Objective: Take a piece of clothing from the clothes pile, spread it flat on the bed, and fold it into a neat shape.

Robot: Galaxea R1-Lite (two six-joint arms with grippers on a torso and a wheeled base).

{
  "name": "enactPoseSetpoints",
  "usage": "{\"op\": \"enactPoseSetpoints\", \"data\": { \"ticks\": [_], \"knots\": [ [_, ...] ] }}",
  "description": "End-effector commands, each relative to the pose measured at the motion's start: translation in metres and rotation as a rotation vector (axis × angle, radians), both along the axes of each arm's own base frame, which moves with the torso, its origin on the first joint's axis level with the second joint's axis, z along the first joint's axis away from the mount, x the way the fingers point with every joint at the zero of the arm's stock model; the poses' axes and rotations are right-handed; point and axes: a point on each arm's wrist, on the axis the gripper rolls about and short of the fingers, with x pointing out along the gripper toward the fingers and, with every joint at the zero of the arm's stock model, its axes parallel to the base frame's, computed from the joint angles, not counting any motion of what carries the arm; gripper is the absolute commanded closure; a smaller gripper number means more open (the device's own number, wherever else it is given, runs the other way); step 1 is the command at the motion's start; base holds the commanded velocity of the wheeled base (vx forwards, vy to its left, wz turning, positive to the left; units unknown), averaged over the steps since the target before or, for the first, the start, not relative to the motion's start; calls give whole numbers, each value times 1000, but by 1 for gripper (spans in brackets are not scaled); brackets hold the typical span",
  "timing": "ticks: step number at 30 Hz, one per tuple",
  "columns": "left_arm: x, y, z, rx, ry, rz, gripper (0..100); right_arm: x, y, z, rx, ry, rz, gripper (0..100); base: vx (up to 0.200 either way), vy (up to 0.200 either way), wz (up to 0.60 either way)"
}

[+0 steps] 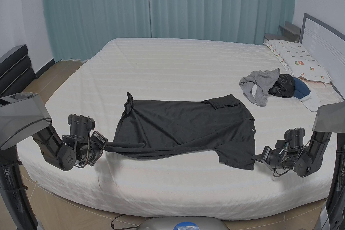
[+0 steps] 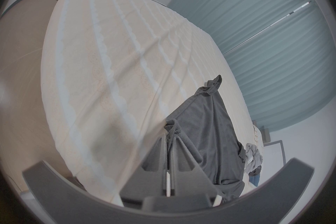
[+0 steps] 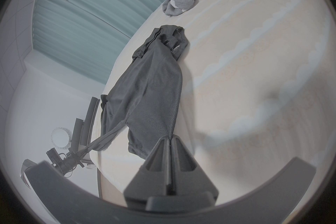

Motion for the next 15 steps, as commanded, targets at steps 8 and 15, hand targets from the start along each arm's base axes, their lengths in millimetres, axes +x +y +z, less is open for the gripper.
{"op": "enactPoseSetpoints", "data": {
  "ticks": [8,15],
  "knots": [
    [-19,2,-2,106,89,-101,100,-61,-26,12,-84,47,-1,100,0,0,0],
    [-38,3,2,189,125,-187,100,-87,-25,24,-79,54,13,100,0,0,0]
  ]
}}
